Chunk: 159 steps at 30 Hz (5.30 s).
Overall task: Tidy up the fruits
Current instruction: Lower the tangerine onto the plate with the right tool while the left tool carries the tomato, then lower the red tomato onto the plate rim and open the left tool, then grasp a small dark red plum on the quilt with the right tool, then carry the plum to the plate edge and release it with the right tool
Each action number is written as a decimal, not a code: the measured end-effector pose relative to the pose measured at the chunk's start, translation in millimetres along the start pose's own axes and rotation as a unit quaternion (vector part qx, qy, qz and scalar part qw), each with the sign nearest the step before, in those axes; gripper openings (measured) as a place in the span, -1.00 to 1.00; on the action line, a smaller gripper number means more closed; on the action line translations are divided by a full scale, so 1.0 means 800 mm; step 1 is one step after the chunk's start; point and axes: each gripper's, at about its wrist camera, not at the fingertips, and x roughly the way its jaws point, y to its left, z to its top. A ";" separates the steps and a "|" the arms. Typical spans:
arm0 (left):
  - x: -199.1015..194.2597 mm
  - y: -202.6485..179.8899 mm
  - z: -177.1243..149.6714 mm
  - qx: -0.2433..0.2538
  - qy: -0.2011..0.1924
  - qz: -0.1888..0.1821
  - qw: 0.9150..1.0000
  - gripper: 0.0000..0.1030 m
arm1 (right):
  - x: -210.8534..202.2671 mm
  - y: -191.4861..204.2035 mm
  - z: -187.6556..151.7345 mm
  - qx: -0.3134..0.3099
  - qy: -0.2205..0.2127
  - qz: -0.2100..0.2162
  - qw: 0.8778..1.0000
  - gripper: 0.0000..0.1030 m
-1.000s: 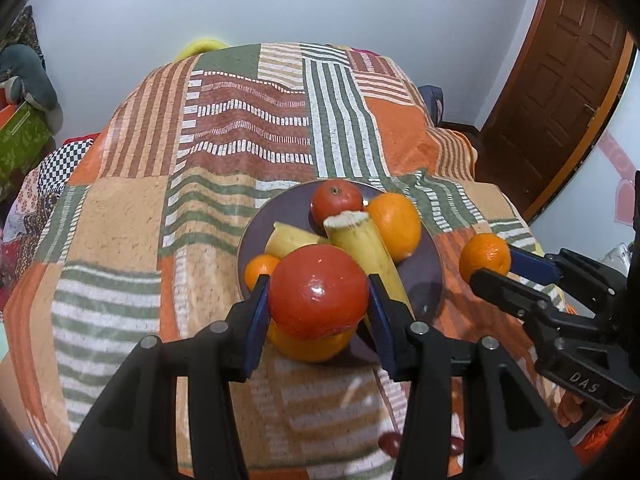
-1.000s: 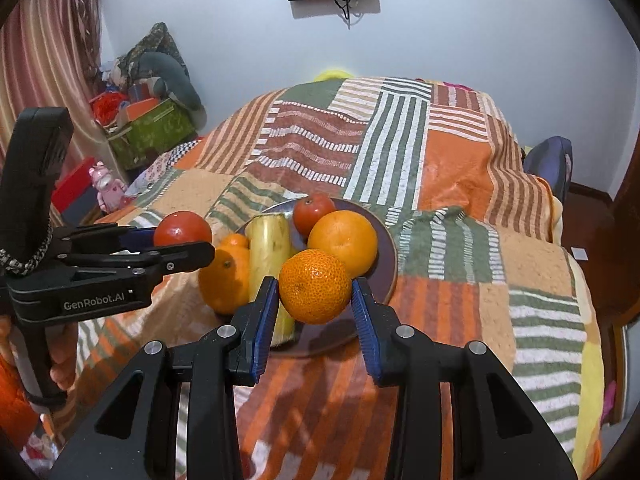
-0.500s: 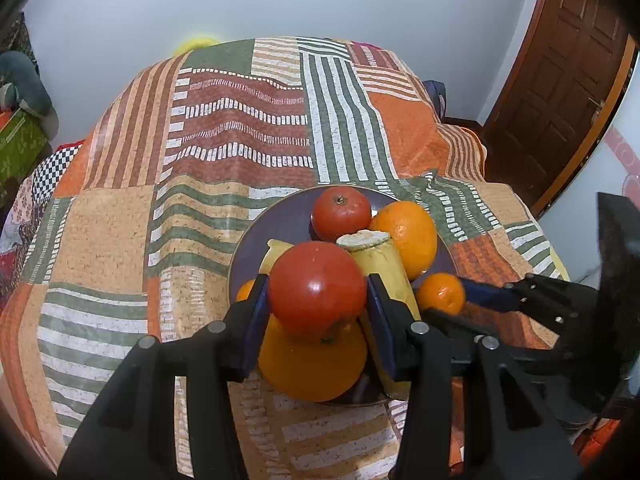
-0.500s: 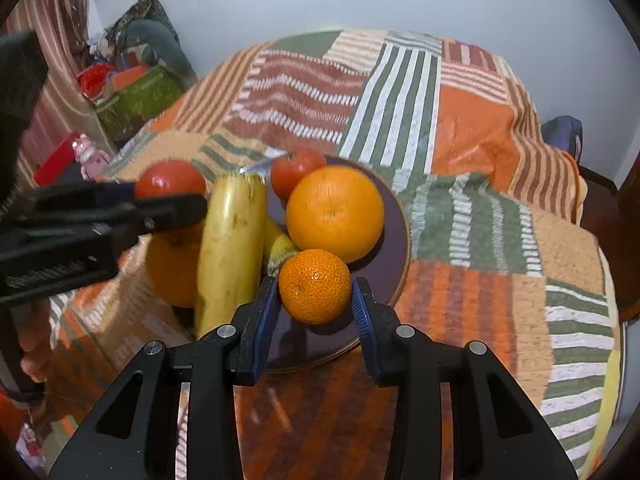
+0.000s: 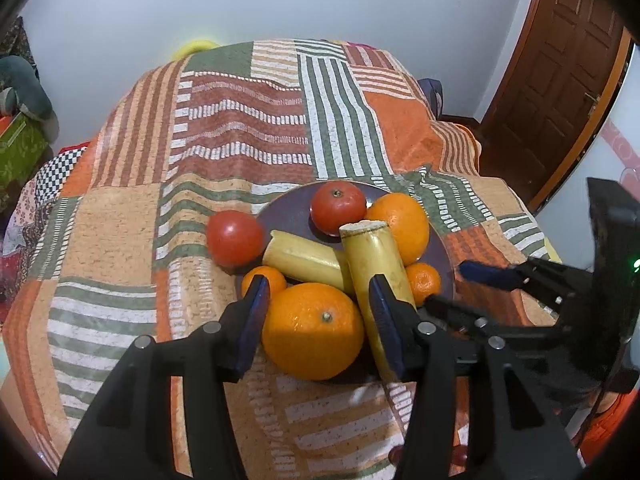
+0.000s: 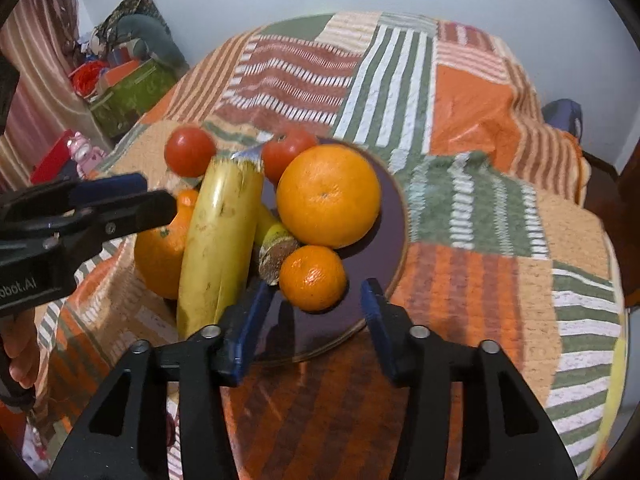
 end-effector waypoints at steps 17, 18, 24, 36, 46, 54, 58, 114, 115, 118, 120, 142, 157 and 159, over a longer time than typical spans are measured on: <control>-0.046 0.079 -0.017 -0.055 -0.008 0.052 0.997 0.03 | -0.077 0.009 -0.006 -0.009 -0.060 -0.014 0.998 0.07; -0.042 0.083 -0.014 -0.058 -0.008 0.053 0.997 0.03 | -0.076 0.009 -0.005 -0.008 -0.061 -0.014 0.998 0.07; 0.017 0.103 0.021 -0.078 0.015 0.043 0.996 0.02 | -0.066 0.007 -0.009 -0.017 -0.058 -0.026 0.998 0.07; 0.117 0.107 0.057 -0.086 0.058 0.045 0.994 0.02 | -0.033 -0.007 -0.013 -0.022 -0.049 -0.030 0.998 0.07; 0.137 0.120 0.062 -0.114 0.056 0.032 0.991 -0.11 | -0.037 -0.010 -0.019 -0.024 -0.057 -0.030 0.998 0.07; 0.106 0.109 0.057 -0.088 0.036 0.030 0.995 -0.13 | -0.044 -0.012 -0.018 -0.025 -0.065 -0.034 0.997 0.07; 0.084 0.083 0.062 -0.058 0.020 0.009 0.998 -0.12 | -0.045 -0.011 -0.017 -0.023 -0.068 -0.034 0.997 0.07; -0.102 -0.039 -0.139 0.045 0.023 -0.045 0.998 -0.13 | -0.068 0.067 -0.114 -0.019 0.010 0.025 0.999 -0.19; -0.096 -0.040 -0.141 0.046 0.027 -0.049 0.997 -0.16 | -0.063 0.069 -0.117 -0.023 0.017 0.027 0.999 -0.28; -0.080 -0.045 -0.147 0.045 0.045 -0.063 0.996 -0.33 | -0.050 0.072 -0.119 -0.029 0.033 0.035 0.998 -0.43; -0.067 -0.050 -0.149 0.048 0.058 -0.072 0.995 -0.40 | -0.042 0.073 -0.120 -0.033 0.041 0.034 0.998 -0.56; -0.021 -0.062 -0.148 0.052 0.070 -0.070 0.994 -0.57 | -0.074 0.040 -0.106 -0.006 -0.010 0.027 1.000 -0.66; -0.025 -0.028 -0.085 0.014 0.017 -0.053 0.998 -0.57 | -0.062 0.033 -0.040 -0.017 -0.054 0.011 0.998 -0.66; -0.015 -0.026 -0.081 0.008 0.021 -0.053 0.998 -0.57 | -0.055 0.033 -0.032 -0.022 -0.052 0.010 0.998 -0.66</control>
